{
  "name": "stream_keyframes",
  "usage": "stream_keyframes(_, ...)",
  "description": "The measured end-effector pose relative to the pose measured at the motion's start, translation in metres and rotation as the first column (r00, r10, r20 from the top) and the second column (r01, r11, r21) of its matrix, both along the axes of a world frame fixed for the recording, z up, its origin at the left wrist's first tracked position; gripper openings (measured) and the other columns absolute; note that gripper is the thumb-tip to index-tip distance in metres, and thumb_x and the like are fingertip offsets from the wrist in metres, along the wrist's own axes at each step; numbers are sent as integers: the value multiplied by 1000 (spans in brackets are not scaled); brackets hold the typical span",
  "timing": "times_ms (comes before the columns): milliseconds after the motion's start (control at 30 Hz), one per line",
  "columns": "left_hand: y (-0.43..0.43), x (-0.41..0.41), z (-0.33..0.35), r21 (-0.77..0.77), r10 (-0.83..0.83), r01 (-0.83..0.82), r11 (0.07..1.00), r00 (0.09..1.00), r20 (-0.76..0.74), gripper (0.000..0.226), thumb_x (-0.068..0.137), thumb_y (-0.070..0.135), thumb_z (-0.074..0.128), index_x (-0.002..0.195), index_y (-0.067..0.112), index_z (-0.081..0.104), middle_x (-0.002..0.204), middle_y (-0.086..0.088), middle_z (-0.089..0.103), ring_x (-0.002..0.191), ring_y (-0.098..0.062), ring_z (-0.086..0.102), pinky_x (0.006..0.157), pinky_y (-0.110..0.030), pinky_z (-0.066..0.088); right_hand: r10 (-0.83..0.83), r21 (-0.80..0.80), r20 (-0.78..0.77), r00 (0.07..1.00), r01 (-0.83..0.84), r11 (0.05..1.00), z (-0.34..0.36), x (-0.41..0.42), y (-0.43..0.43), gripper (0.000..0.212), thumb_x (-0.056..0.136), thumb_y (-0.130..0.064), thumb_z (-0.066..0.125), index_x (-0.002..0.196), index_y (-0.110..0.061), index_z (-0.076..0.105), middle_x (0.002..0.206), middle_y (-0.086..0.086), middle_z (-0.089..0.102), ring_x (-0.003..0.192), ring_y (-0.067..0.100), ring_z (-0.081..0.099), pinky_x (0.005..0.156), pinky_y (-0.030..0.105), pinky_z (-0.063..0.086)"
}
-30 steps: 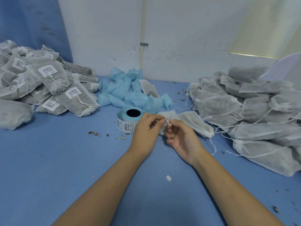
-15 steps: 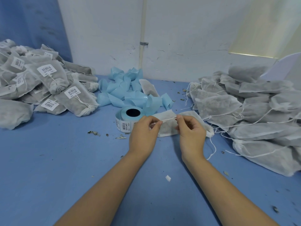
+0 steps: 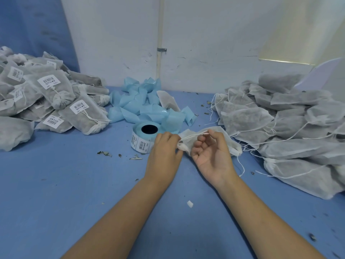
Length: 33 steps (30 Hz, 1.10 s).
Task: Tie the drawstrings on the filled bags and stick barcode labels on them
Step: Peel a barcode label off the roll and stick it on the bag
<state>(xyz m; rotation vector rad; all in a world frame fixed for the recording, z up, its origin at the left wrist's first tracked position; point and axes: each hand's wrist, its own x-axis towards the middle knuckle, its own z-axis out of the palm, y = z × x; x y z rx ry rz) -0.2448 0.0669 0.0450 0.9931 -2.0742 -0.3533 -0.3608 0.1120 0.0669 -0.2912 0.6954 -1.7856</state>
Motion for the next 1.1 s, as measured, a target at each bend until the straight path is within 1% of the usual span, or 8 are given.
stream_keyframes(200,5,0,10,17,20,-16,1000,958,-285,14,83,11,64,84,13,50,81,6,48,81,-12,42,67,-20,31,107,-94,27,994,-104,990,6,-3,3,20,73,-22,61,54,-14,61,61,-4,51,51,8,49,44,16,38)
stream_keyframes(367,1,5,24,64,-21,66,996,836,-549,29,88,8,56,88,33,42,84,10,53,74,2,48,67,-10,38,185,-147,-45,982,-190,971,9,4,4,29,44,-17,88,59,-13,64,62,-3,53,51,8,51,42,17,40)
stream_keyframes(533,-9,15,28,26,75,-72,997,849,-523,28,89,10,55,85,30,36,61,20,45,60,7,45,54,-17,31,175,-92,-75,982,-182,979,16,12,5,13,73,-19,59,62,-14,62,62,-3,51,52,8,51,42,15,38)
stream_keyframes(733,-11,16,35,50,87,-71,996,783,-616,26,88,12,59,95,28,39,74,18,52,64,9,49,57,-6,35,165,-139,-167,972,-189,972,25,14,6,7,74,-17,59,70,-14,55,63,-4,52,54,8,49,45,15,36)
stream_keyframes(800,-13,14,39,106,133,-82,991,712,-690,25,88,11,58,97,27,42,72,15,53,62,8,51,57,-5,35,58,-114,-340,939,-102,988,25,15,6,11,81,-11,61,72,-14,58,61,-4,54,52,7,49,45,15,36)
stream_keyframes(900,-17,16,45,176,193,-89,980,621,-760,18,88,12,59,92,27,50,74,18,57,65,8,54,61,-6,39,-204,-101,-661,722,183,978,21,19,4,12,88,-9,62,77,-12,65,62,-5,60,54,5,52,50,16,40)
stream_keyframes(1000,-20,15,49,237,180,16,971,605,-776,19,90,9,57,85,27,56,78,17,60,67,10,54,65,-7,41,-275,-72,-678,682,311,948,15,21,1,12,85,-12,66,75,-17,69,77,-8,67,67,0,58,67,20,48)
stream_keyframes(1100,-19,10,51,317,192,120,941,581,-791,13,91,10,56,87,21,57,78,9,58,69,4,53,63,-8,41,-266,-5,-653,709,347,938,11,25,0,19,82,-12,68,66,-21,72,112,1,64,99,3,61,93,31,49)
